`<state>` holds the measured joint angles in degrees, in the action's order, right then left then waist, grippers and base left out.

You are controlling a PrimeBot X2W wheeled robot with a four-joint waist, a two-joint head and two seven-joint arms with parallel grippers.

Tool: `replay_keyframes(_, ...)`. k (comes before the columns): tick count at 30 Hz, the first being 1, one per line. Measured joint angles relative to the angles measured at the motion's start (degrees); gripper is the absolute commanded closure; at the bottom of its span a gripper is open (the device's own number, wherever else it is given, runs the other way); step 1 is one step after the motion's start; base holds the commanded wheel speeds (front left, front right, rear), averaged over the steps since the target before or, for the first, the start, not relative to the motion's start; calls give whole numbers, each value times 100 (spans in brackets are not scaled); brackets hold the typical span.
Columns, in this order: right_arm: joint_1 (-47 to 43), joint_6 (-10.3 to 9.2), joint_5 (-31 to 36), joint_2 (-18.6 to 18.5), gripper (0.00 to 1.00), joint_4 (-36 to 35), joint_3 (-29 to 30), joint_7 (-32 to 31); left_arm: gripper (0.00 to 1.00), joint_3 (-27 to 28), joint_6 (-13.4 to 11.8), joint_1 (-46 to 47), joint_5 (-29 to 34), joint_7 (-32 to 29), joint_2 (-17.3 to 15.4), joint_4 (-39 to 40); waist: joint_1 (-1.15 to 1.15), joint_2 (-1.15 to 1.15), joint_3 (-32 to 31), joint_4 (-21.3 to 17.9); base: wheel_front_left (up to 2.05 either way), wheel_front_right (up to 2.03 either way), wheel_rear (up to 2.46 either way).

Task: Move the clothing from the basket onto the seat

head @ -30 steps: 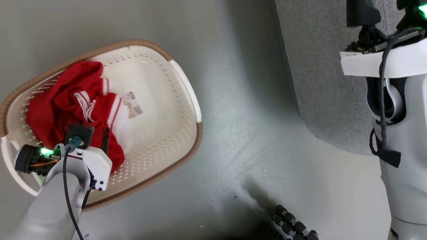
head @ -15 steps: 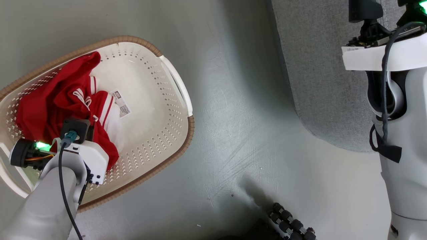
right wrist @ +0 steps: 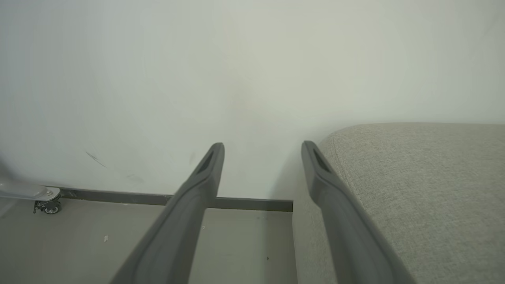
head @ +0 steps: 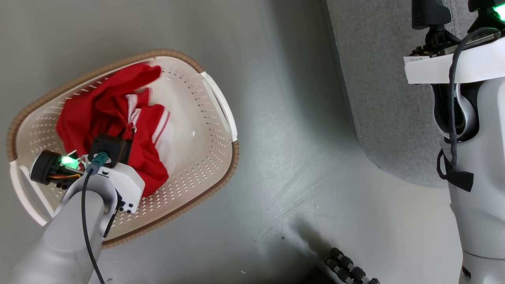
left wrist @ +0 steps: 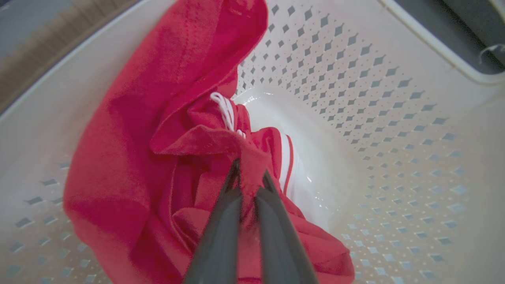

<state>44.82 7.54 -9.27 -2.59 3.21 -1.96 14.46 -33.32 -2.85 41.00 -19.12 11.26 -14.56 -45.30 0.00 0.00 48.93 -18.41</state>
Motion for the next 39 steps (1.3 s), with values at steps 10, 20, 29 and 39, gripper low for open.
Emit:
replay_keyframes(10,-170,0,93,0,0,142,116,19,100,-82,57,2,24,144,101,342,0,0,-316,216,0,0,0)
replay_keyframes(20,-438,0,183,-1,0,310,147,24,100,-151,176,1,60,193,125,699,0,0,-738,451,0,0,0)
replay_keyframes(29,-789,0,232,-1,0,493,205,24,100,-86,258,1,38,196,54,1009,0,0,-1180,636,0,0,0)
replay_keyframes(39,-1092,0,353,-1,0,664,268,24,100,-16,410,77,-104,183,-1,1277,0,0,-1730,780,0,0,0)
